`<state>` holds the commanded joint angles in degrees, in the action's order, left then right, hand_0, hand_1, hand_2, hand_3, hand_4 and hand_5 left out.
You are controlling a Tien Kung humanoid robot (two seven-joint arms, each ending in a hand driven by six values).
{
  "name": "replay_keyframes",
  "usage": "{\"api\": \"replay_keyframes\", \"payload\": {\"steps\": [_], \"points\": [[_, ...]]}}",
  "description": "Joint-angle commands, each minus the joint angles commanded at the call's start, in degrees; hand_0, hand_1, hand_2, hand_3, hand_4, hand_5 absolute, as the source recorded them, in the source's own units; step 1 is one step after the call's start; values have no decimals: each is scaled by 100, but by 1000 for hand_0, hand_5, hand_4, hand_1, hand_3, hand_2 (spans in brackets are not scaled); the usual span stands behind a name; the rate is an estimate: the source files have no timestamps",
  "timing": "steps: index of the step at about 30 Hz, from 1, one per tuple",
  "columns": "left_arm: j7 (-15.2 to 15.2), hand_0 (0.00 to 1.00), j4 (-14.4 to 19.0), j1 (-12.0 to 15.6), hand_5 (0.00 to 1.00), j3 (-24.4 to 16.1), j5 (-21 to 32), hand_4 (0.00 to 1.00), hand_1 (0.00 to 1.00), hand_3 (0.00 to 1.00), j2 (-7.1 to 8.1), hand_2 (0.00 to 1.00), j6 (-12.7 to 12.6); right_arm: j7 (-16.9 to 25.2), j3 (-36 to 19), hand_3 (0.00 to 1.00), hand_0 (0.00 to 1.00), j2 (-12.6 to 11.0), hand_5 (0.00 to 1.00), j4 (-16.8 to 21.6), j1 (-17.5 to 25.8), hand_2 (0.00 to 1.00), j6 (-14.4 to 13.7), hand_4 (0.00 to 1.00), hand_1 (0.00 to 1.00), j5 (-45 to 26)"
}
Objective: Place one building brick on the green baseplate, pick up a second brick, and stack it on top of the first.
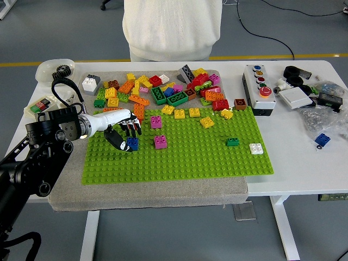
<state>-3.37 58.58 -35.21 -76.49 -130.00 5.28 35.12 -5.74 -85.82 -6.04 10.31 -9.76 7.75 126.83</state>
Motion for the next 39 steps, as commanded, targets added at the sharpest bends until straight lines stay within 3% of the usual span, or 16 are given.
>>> {"api": "replay_keyframes", "payload": {"steps": [7,21,25,39], "points": [[48,627,32,24,48,-43,0,935,550,557,-41,539,-34,-1,-8,602,740,-3,402,0,-3,711,-3,829,645,-2],[128,629,513,62,63,-111,0,941,549,565,-4,544,186,-1,-7,602,740,3,402,0,2,711,0,829,645,-1],[137,632,435,54,69,-105,0,944,550,566,-22,546,181,1,0,602,740,4,402,0,-2,711,-1,829,645,-9],[121,636,88,26,72,-90,0,947,553,570,-82,550,-235,1,1,602,740,-1,402,0,-5,711,-3,829,646,-10]]}}
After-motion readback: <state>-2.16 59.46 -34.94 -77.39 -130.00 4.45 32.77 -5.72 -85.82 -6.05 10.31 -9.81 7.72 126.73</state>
